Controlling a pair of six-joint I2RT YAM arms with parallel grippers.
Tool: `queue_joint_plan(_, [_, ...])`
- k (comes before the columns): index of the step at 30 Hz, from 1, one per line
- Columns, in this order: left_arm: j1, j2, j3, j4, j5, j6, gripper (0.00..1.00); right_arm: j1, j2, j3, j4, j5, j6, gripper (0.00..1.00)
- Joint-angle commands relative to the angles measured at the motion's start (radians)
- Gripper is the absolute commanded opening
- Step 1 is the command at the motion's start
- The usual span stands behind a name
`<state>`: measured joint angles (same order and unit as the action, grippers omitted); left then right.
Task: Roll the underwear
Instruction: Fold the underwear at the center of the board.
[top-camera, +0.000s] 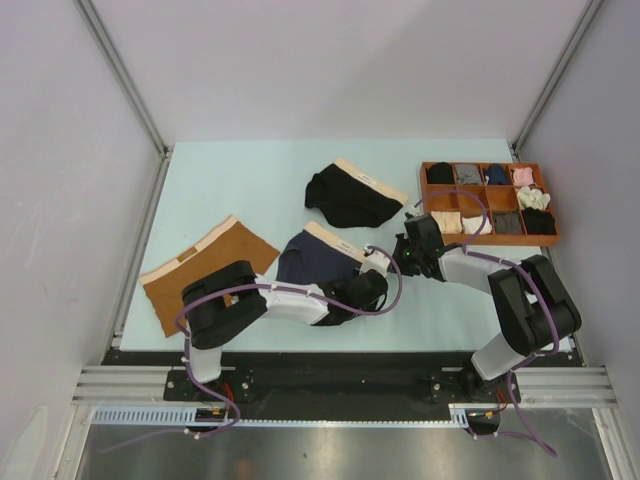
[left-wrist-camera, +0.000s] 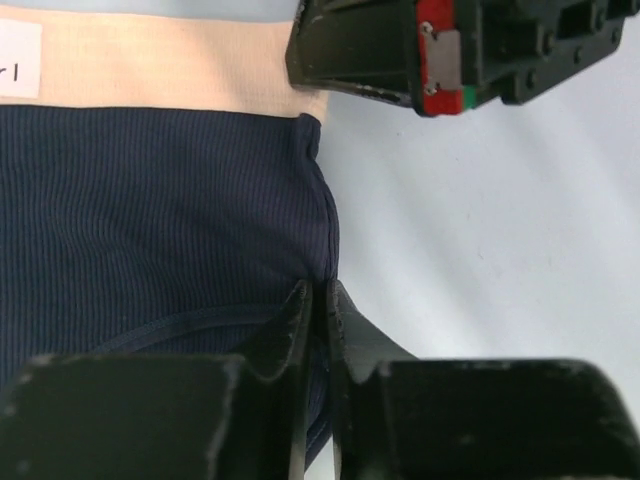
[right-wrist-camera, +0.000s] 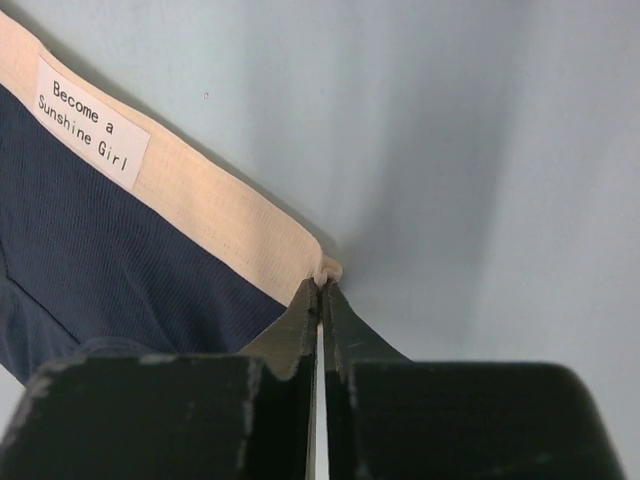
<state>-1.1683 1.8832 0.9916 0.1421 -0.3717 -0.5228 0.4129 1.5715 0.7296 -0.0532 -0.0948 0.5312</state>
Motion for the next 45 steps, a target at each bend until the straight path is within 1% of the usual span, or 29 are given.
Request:
queue_joint_plan(1, [-0.005,0.030,0.013,-0.035,0.028,-0.019,0.00,-0.002,-0.014,0.030,-0.039,0.010,-0.016,0.00])
queue_joint_plan(7, [-0.025,-0.016,0.010,0.020,0.109,-0.032,0.00,-0.023,-0.115,0.044,-0.134,0.061,-0.042,0.00])
queue_joint_plan(11, [-0.040,-0.038,0.025,0.060,0.192,-0.077,0.00,-0.045,-0.201,0.042,-0.221,0.093,-0.056,0.00])
queue_joint_plan(12, [-0.048,-0.039,0.039,0.066,0.203,-0.080,0.00,-0.049,-0.218,0.042,-0.237,0.122,-0.059,0.00])
queue_joint_plan(17, [-0.059,-0.065,0.055,0.097,0.278,-0.131,0.00,-0.059,-0.324,0.051,-0.322,0.153,-0.073,0.00])
queue_joint_plan(21, [-0.036,-0.128,0.041,0.090,0.292,-0.146,0.00,-0.048,-0.335,0.091,-0.379,0.147,-0.083,0.00])
queue_joint_plan(25, [0.021,-0.171,-0.002,0.088,0.359,-0.171,0.01,-0.016,-0.306,0.137,-0.390,0.150,-0.082,0.00])
queue_joint_plan(27, [0.054,-0.194,-0.034,0.085,0.363,-0.167,0.00,-0.002,-0.285,0.174,-0.390,0.161,-0.077,0.00])
queue_joint_plan(28, [0.067,-0.202,-0.045,0.082,0.394,-0.167,0.00,0.013,-0.259,0.188,-0.386,0.165,-0.073,0.00])
queue_joint_plan(37, [0.202,-0.306,-0.146,0.022,0.412,-0.108,0.01,0.107,-0.098,0.338,-0.341,0.216,-0.020,0.00])
queue_joint_plan(41, [0.251,-0.331,-0.169,-0.009,0.425,-0.083,0.00,0.154,0.028,0.425,-0.350,0.234,-0.014,0.00])
queue_joint_plan(45, [0.298,-0.357,-0.186,-0.039,0.433,-0.066,0.00,0.184,0.119,0.511,-0.359,0.248,-0.008,0.00])
